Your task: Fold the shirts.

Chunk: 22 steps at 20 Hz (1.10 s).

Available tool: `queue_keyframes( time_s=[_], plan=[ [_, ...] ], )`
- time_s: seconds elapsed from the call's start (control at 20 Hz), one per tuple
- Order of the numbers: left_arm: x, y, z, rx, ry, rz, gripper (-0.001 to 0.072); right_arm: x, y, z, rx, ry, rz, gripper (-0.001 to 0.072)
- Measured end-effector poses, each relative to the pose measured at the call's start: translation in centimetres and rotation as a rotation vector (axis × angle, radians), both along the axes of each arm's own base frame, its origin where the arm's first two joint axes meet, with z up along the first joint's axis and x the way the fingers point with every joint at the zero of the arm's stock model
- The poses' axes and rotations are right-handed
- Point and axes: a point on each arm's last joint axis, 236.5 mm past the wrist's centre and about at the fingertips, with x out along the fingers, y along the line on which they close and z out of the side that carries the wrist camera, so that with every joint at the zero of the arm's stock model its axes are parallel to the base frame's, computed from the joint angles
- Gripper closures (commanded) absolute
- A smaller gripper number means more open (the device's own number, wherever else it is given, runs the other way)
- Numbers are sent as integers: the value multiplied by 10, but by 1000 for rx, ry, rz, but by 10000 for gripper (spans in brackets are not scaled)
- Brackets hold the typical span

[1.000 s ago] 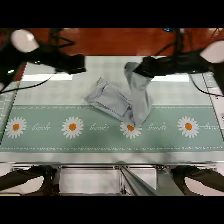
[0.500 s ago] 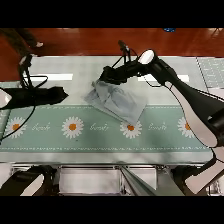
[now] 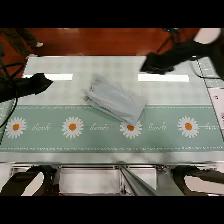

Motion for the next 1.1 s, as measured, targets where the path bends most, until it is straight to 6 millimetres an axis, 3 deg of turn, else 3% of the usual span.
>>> queue_keyframes(
  time_s=[0.15, 0.2, 0.3, 0.45, 0.55, 0.7, 0.9, 0.95, 1.05, 1.1],
  plan=[
    [-6, 0, 2, 1, -10, -2, 686, -38, -72, -24, -145, -11, -252, 296],
    [-10, -3, -3, 0, 0, -8, 686, -47, -84, -40, -149, -12, -329, 296],
    [-18, -10, -19, 0, 36, -31, 686, -67, -89, -80, -96, 20, -446, 296],
    [-32, -21, -47, -2, 99, -62, 686, -84, -69, -134, 41, 108, -522, 296],
    [-39, -26, -61, -6, 131, -75, 686, -90, -48, -160, 134, 182, -517, 296],
    [-44, -29, -74, -6, 161, -83, 686, -91, -20, -185, 259, 273, -503, 296],
    [-44, -29, -81, -7, 173, -78, 686, -84, 8, -203, 370, 381, -462, 311],
    [-43, -29, -83, -10, 174, -75, 686, -83, 15, -205, 388, 402, -443, 376],
    [-42, -29, -85, -12, 178, -72, 686, -78, 29, -208, 394, 417, -381, 694],
    [-41, -29, -86, -13, 179, -69, 686, -73, 39, -205, 399, 411, -342, 687]
  ],
)
